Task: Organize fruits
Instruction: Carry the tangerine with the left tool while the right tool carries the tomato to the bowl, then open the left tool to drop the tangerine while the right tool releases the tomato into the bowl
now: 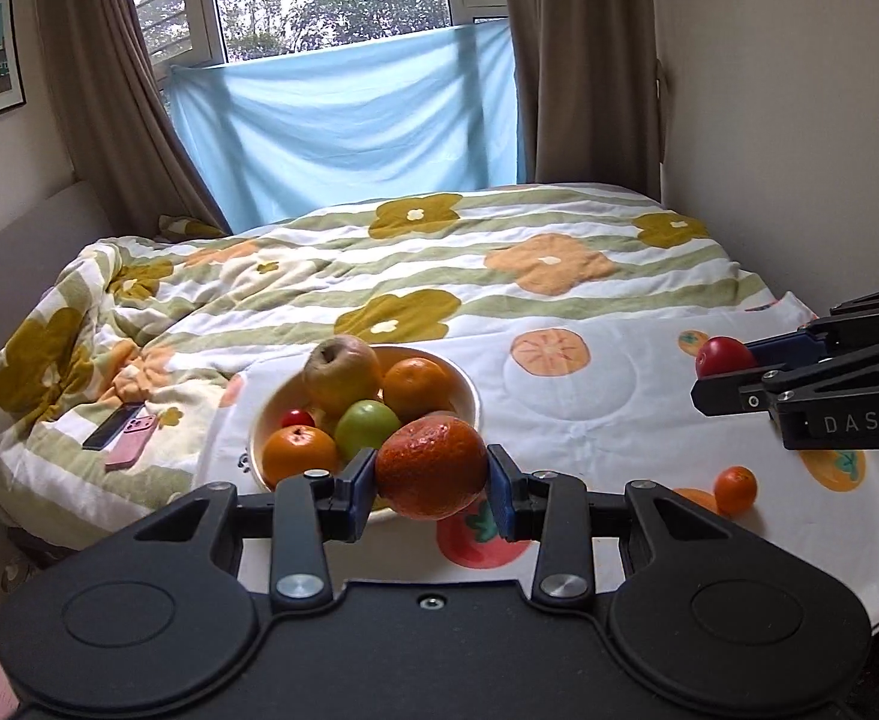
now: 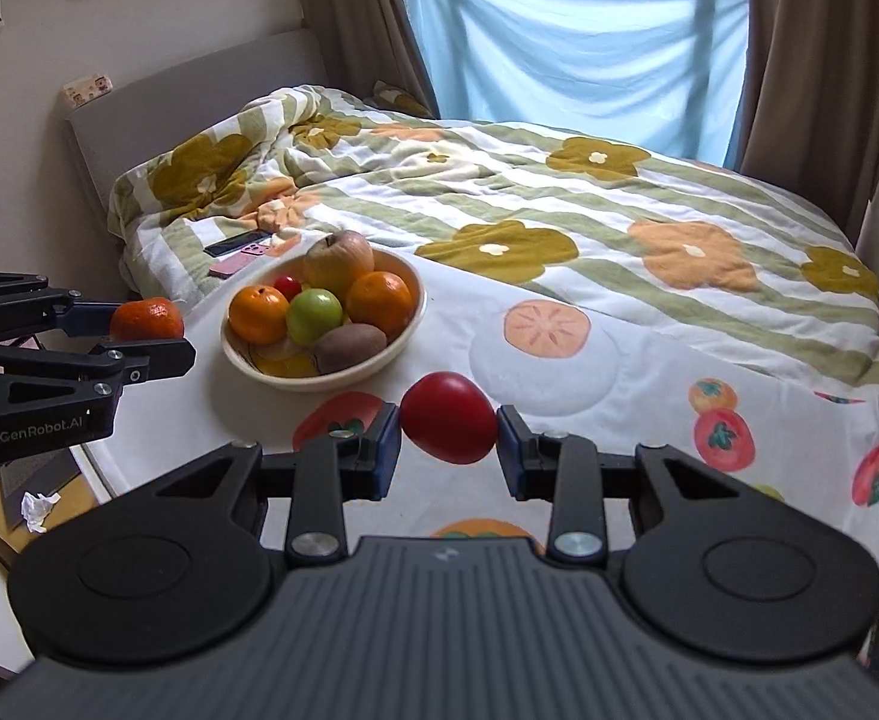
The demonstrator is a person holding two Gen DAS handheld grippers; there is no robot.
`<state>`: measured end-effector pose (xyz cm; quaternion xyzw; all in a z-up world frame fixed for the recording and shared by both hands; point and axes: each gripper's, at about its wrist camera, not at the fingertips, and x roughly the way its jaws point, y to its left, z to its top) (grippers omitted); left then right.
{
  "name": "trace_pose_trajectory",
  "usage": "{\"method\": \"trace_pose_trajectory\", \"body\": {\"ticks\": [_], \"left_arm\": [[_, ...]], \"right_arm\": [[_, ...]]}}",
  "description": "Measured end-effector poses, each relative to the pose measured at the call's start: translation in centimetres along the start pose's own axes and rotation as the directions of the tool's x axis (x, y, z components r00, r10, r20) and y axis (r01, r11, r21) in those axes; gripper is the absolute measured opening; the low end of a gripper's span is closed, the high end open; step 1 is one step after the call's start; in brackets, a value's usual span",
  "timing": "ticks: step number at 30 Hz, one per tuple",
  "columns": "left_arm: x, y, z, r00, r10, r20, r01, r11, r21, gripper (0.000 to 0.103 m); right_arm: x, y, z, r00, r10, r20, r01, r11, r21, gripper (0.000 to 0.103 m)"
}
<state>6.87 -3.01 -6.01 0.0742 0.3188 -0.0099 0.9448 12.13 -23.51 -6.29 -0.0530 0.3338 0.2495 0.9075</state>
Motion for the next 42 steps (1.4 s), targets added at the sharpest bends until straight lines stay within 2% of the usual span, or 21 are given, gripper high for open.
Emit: {"method": "trace_pose_trajectory", "body": {"ticks": [10, 16, 26, 31, 34, 35, 36, 38, 42], "left_arm": [[5.3, 6.8, 2.6, 1.000, 0.012, -0.019, -0.011, 1.000, 0.025, 0.042], [10.3, 10.1, 4.0, 0.999, -0.015, -0.043, 0.017, 0.999, 0.042, 0.042], [18.6, 12.6, 4.2, 0.990, -0.075, -0.116, 0.087, 0.991, 0.105, 0.042], [20.8, 12.7, 3.7, 0.983, -0.094, -0.157, 0.114, 0.986, 0.119, 0.042], [21.0, 13.3, 3.7, 0.983, -0.101, -0.151, 0.118, 0.987, 0.112, 0.044], [20.9, 13.5, 3.8, 0.983, -0.100, -0.153, 0.117, 0.987, 0.109, 0.053], [21.0, 13.8, 3.9, 0.984, -0.091, -0.155, 0.109, 0.988, 0.109, 0.071], [20.8, 14.0, 3.8, 0.984, -0.102, -0.144, 0.118, 0.987, 0.109, 0.095], [20.1, 13.9, 3.8, 0.984, -0.122, -0.134, 0.139, 0.982, 0.129, 0.096]], "right_arm": [[6.4, 4.0, 5.6, 1.000, 0.013, -0.004, -0.013, 1.000, 0.013, 0.049], [10.6, 5.3, 8.2, 1.000, -0.005, -0.024, 0.005, 0.999, 0.031, 0.049], [16.4, 6.3, 10.0, 0.995, -0.056, -0.078, 0.062, 0.996, 0.071, 0.049], [18.1, 6.5, 10.1, 0.993, -0.060, -0.102, 0.069, 0.994, 0.083, 0.049], [18.8, 6.5, 10.2, 0.992, -0.059, -0.110, 0.069, 0.994, 0.084, 0.049], [19.1, 6.5, 10.3, 0.992, -0.060, -0.111, 0.070, 0.994, 0.084, 0.049], [19.1, 6.5, 10.3, 0.992, -0.062, -0.111, 0.071, 0.994, 0.083, 0.049], [19.3, 6.5, 10.4, 0.992, -0.062, -0.111, 0.072, 0.994, 0.083, 0.049], [19.3, 6.5, 10.4, 0.992, -0.060, -0.112, 0.069, 0.994, 0.082, 0.049]]}}
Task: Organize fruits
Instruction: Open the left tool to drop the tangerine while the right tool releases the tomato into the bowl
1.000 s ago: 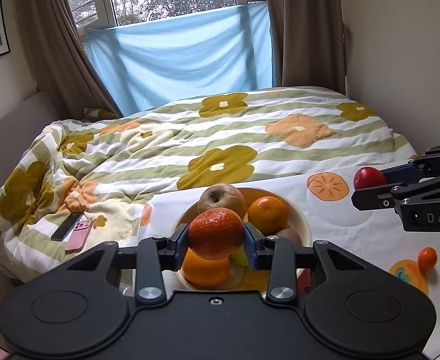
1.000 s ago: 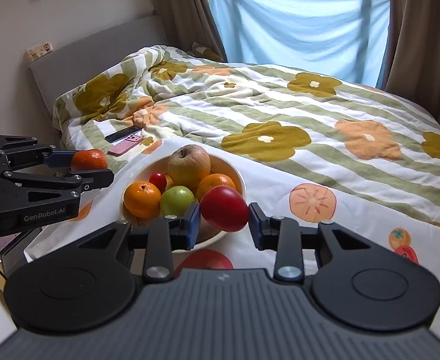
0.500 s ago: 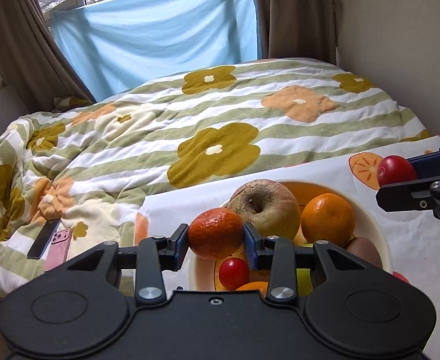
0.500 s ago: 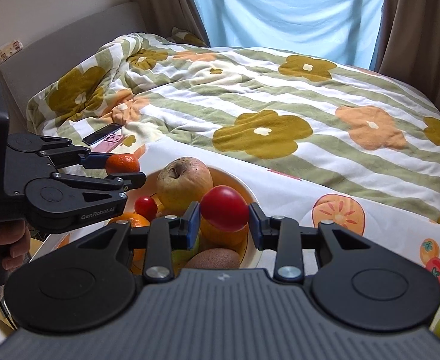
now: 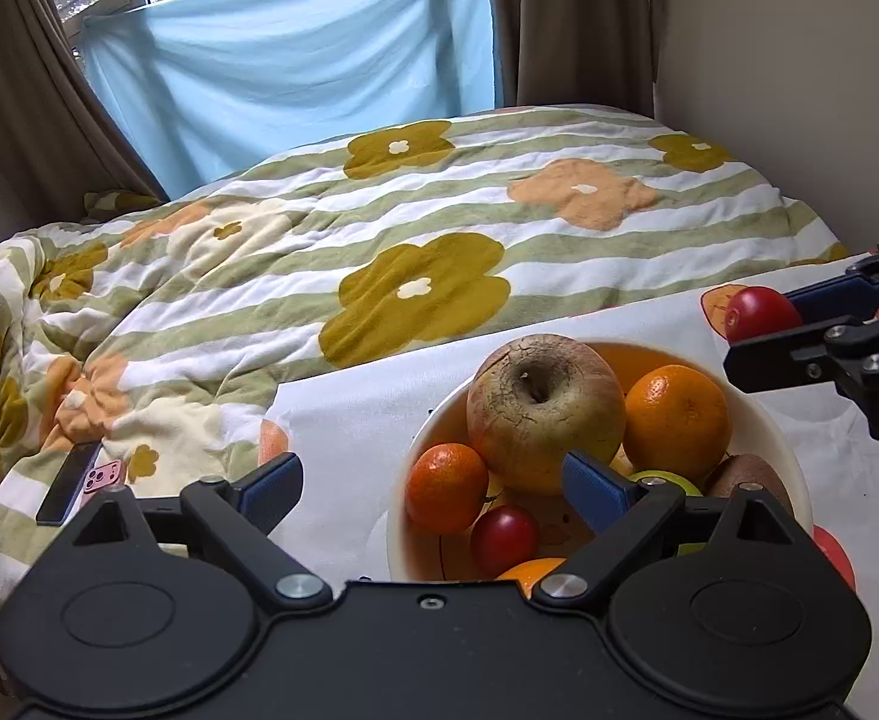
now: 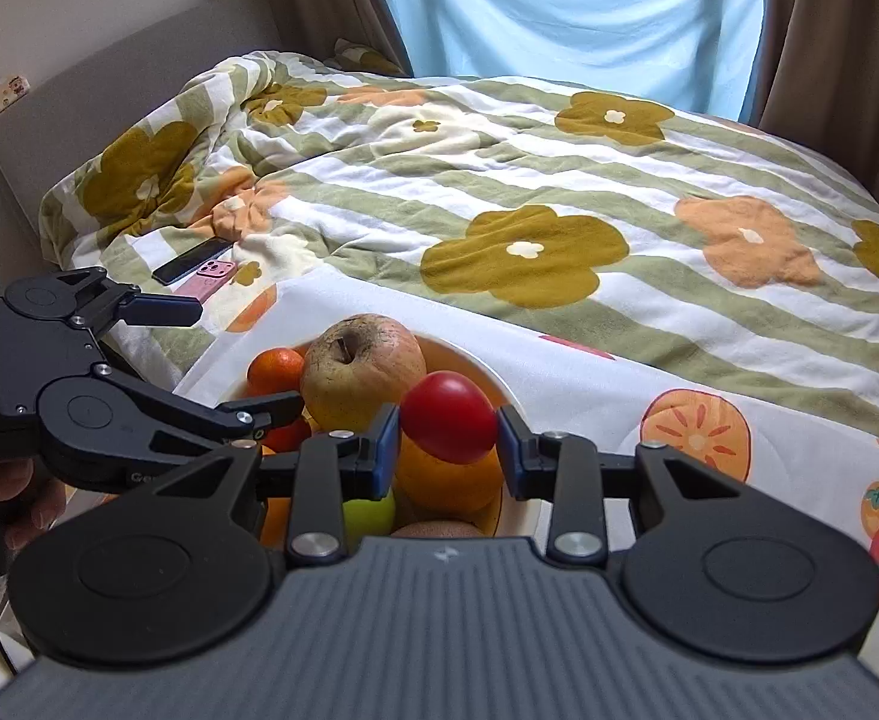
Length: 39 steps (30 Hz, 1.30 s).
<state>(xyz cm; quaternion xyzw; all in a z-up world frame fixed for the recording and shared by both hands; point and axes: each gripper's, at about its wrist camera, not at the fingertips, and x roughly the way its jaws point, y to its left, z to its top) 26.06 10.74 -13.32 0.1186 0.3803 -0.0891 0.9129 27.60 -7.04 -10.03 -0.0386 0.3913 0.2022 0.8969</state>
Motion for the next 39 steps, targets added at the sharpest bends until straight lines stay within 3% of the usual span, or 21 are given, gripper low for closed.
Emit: {"method": "trace_pose_trajectory", "body": {"ticks": [8, 26, 28, 30, 33, 39], "left_arm": [[-2.0, -0.7, -0.6, 1.000, -0.030, 0.005, 0.030, 0.999, -0.011, 0.096], [-2.4, -0.2, -1.6, 1.000, 0.006, 0.002, -0.006, 0.998, -0.067, 0.096], [-2.4, -0.2, -1.8, 1.000, 0.005, -0.002, -0.006, 0.998, -0.069, 0.096], [-2.6, -0.3, -1.8, 1.000, 0.006, -0.003, -0.006, 0.998, -0.066, 0.096], [-3.0, -0.4, -1.9, 1.000, 0.016, -0.004, -0.016, 0.998, -0.059, 0.096], [-4.9, -0.7, -1.6, 1.000, 0.011, 0.020, -0.009, 0.995, -0.096, 0.096]], "right_arm": [[1.8, 0.2, 1.2, 1.000, 0.015, -0.006, -0.015, 0.999, -0.039, 0.049], [6.8, -1.2, 1.9, 0.999, 0.045, -0.020, -0.046, 0.995, -0.093, 0.050], [6.7, -1.2, 1.8, 0.999, 0.052, -0.016, -0.053, 0.995, -0.089, 0.059], [6.1, -1.2, 1.7, 0.999, 0.043, 0.003, -0.042, 0.995, -0.093, 0.084], [4.8, -1.1, 1.6, 0.998, 0.049, 0.034, -0.046, 0.995, -0.089, 0.097], [2.6, -0.3, 1.2, 0.999, 0.027, 0.040, -0.022, 0.995, -0.099, 0.100]]}}
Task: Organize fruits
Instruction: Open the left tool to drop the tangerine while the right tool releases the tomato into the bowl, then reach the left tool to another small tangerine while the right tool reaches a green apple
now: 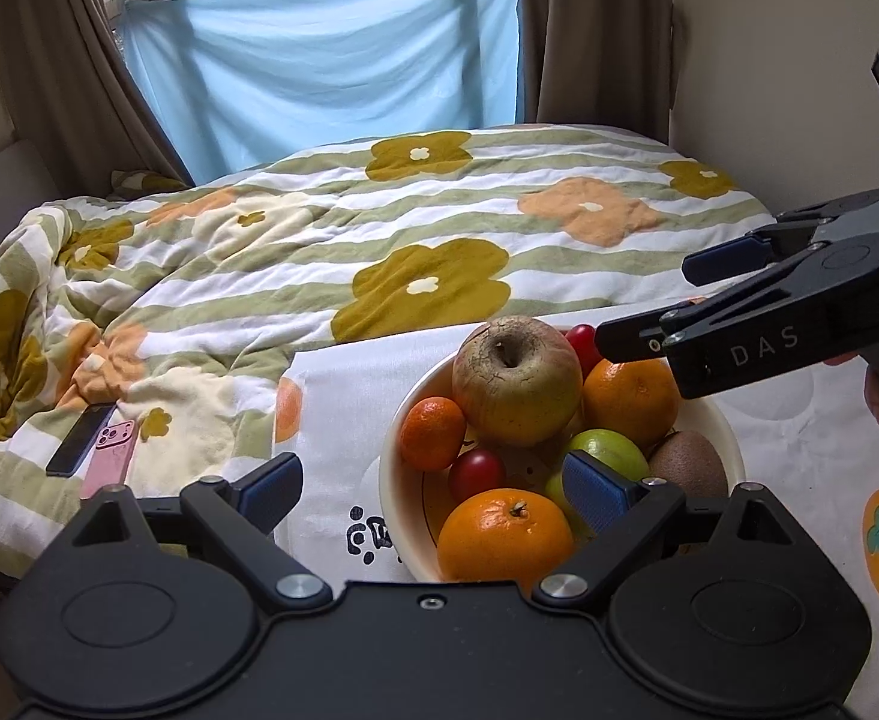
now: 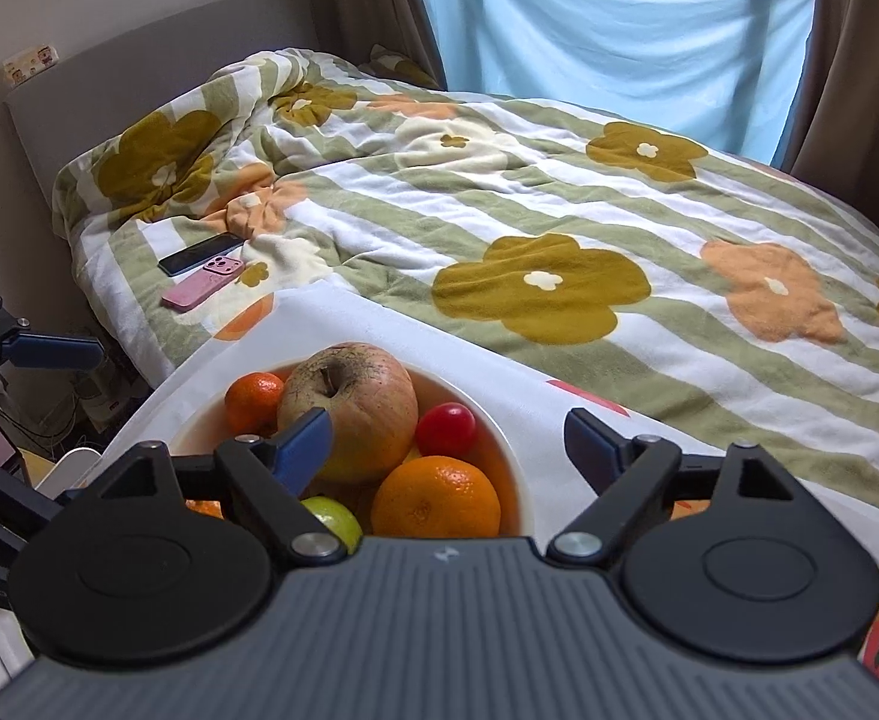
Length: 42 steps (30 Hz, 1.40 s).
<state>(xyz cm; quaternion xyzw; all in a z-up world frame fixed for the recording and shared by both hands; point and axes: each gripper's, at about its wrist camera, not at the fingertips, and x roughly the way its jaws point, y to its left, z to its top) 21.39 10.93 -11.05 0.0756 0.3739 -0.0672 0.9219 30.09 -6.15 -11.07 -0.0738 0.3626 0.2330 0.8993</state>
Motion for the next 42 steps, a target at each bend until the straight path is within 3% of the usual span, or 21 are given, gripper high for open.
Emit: {"method": "trace_pose_trajectory", "body": {"ticks": [14, 22, 35, 42], "left_arm": [[-4.5, -2.3, 1.1, 0.998, -0.025, 0.059, 0.024, 1.000, 0.016, 0.096], [-7.0, -5.2, 1.4, 0.996, -0.044, 0.082, 0.042, 0.999, 0.024, 0.101], [-10.0, -14.3, 1.1, 0.994, -0.010, 0.104, 0.009, 1.000, 0.014, 0.101], [-9.3, -20.5, -0.8, 0.997, -0.046, 0.067, 0.048, 0.999, -0.025, 0.101]], "right_arm": [[-7.9, 1.1, -0.8, 0.991, -0.110, 0.075, 0.109, 0.994, 0.010, 0.103], [-12.7, -0.2, -2.7, 0.980, -0.176, 0.089, 0.170, 0.983, 0.071, 0.103], [-20.4, -6.2, -7.9, 0.977, -0.177, 0.118, 0.169, 0.983, 0.076, 0.103], [-22.0, -10.7, -12.1, 0.972, -0.220, 0.078, 0.218, 0.975, 0.036, 0.103]]}}
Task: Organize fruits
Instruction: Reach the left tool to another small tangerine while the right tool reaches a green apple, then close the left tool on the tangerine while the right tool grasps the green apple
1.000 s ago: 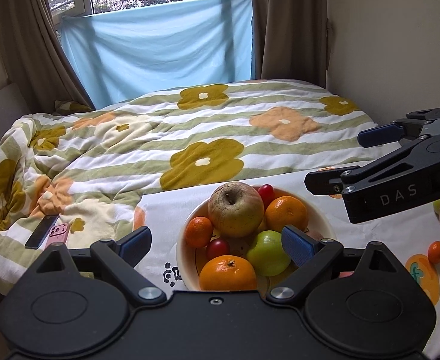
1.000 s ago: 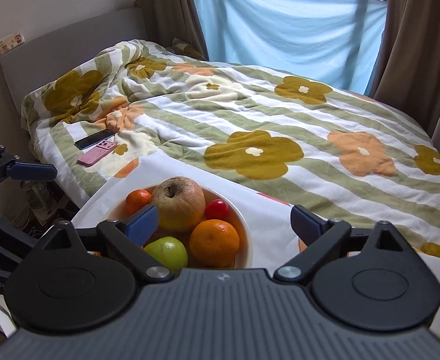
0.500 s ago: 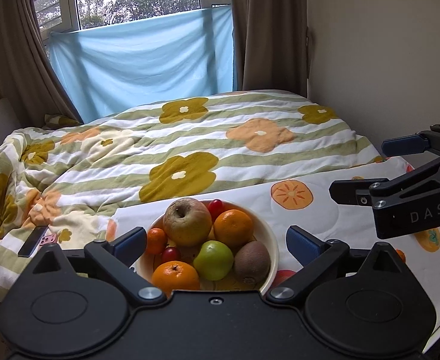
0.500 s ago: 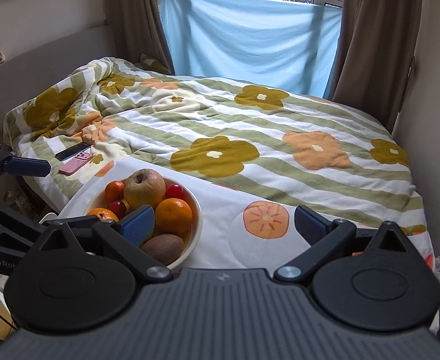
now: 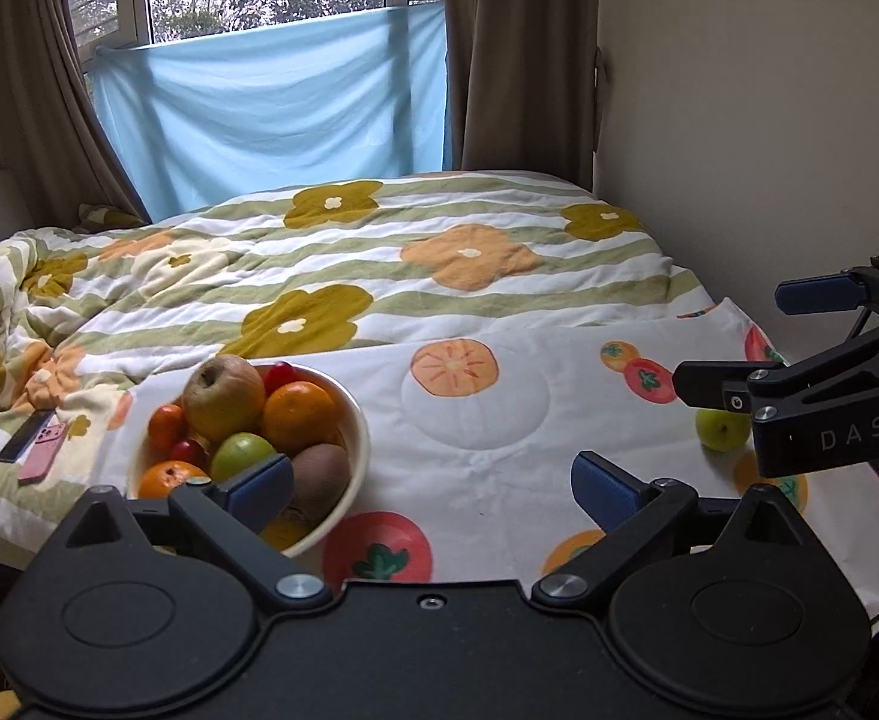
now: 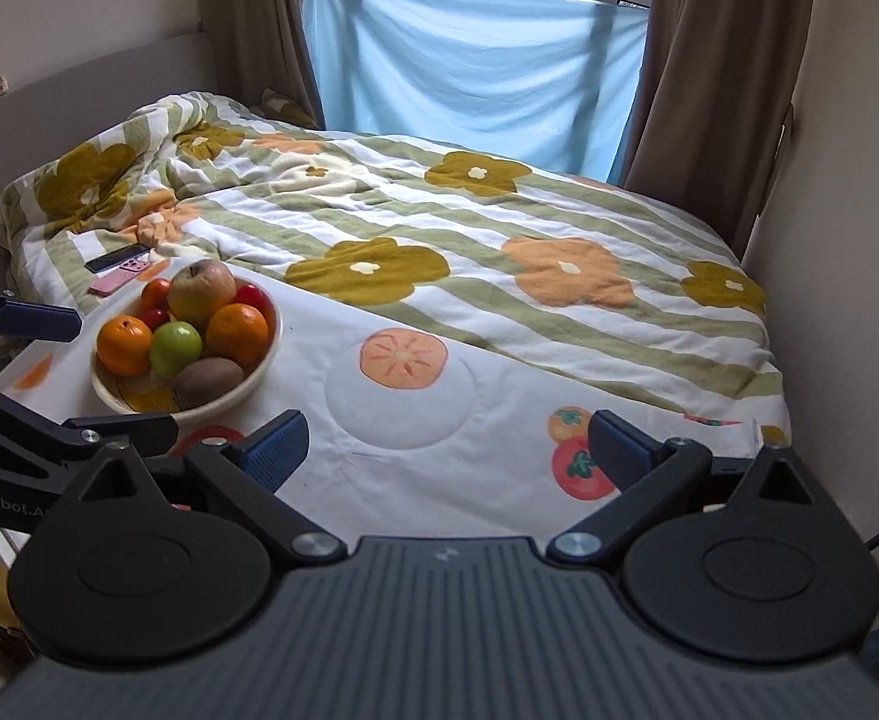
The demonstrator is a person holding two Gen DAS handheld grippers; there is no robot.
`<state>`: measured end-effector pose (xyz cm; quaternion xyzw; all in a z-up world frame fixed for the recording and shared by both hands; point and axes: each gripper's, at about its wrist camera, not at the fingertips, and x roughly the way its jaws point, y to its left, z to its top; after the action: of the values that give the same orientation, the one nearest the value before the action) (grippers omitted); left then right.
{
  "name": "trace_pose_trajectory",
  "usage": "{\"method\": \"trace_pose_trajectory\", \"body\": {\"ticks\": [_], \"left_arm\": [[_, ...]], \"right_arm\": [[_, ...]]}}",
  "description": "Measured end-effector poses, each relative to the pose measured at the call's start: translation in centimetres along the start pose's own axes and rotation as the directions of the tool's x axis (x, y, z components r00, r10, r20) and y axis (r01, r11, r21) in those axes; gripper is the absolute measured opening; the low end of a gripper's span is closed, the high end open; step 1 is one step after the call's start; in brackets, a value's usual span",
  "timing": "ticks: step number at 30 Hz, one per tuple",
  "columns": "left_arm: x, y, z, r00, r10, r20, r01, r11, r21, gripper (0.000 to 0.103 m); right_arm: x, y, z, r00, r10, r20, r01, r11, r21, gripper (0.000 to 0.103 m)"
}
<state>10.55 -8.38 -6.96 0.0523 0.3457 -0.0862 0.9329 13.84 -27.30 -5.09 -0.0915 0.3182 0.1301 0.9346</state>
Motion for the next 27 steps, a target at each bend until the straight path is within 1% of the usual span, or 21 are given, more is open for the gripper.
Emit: {"method": "trace_pose_trajectory", "body": {"ticks": [6, 9, 14, 16, 18, 20, 22, 25, 26, 27], "left_arm": [[1.7, -5.1, -2.4, 1.000, -0.020, -0.023, 0.021, 1.000, 0.020, 0.101], [2.9, -7.4, -3.3, 0.999, -0.027, -0.028, 0.029, 0.999, 0.046, 0.100], [5.7, -10.9, -4.5, 0.998, -0.038, -0.045, 0.043, 0.992, 0.117, 0.094], [6.9, -11.8, -4.8, 0.997, -0.041, -0.065, 0.050, 0.989, 0.136, 0.090], [8.4, -12.6, -5.3, 0.994, -0.048, -0.094, 0.062, 0.987, 0.149, 0.079], [9.7, -13.1, -5.5, 0.991, -0.045, -0.123, 0.064, 0.985, 0.158, 0.073], [10.6, -13.5, -5.5, 0.989, -0.043, -0.139, 0.066, 0.985, 0.163, 0.071], [11.2, -14.0, -5.5, 0.988, -0.056, -0.146, 0.080, 0.983, 0.165, 0.066], [11.5, -14.2, -5.5, 0.987, -0.059, -0.148, 0.084, 0.983, 0.165, 0.061], [11.7, -14.4, -5.4, 0.987, -0.061, -0.150, 0.086, 0.983, 0.164, 0.054]], "right_arm": [[0.4, -4.5, -3.6, 1.000, 0.016, -0.015, -0.016, 1.000, 0.019, 0.103], [1.2, -6.5, -5.1, 0.999, 0.028, -0.022, -0.027, 0.999, 0.028, 0.103], [3.2, -9.4, -7.2, 0.998, 0.050, -0.042, -0.048, 0.998, 0.046, 0.103], [4.0, -10.3, -7.8, 0.997, 0.058, -0.044, -0.055, 0.997, 0.049, 0.103], [4.7, -10.9, -8.3, 0.997, 0.062, -0.045, -0.060, 0.997, 0.048, 0.103], [5.6, -11.4, -8.8, 0.996, 0.071, -0.057, -0.068, 0.996, 0.050, 0.103], [6.4, -11.7, -9.3, 0.995, 0.075, -0.065, -0.072, 0.996, 0.052, 0.103], [7.5, -12.0, -9.8, 0.993, 0.091, -0.079, -0.086, 0.994, 0.070, 0.103], [7.8, -12.1, -9.9, 0.992, 0.098, -0.081, -0.091, 0.993, 0.079, 0.103], [8.0, -12.2, -10.0, 0.991, 0.103, -0.083, -0.096, 0.992, 0.086, 0.103]]}}
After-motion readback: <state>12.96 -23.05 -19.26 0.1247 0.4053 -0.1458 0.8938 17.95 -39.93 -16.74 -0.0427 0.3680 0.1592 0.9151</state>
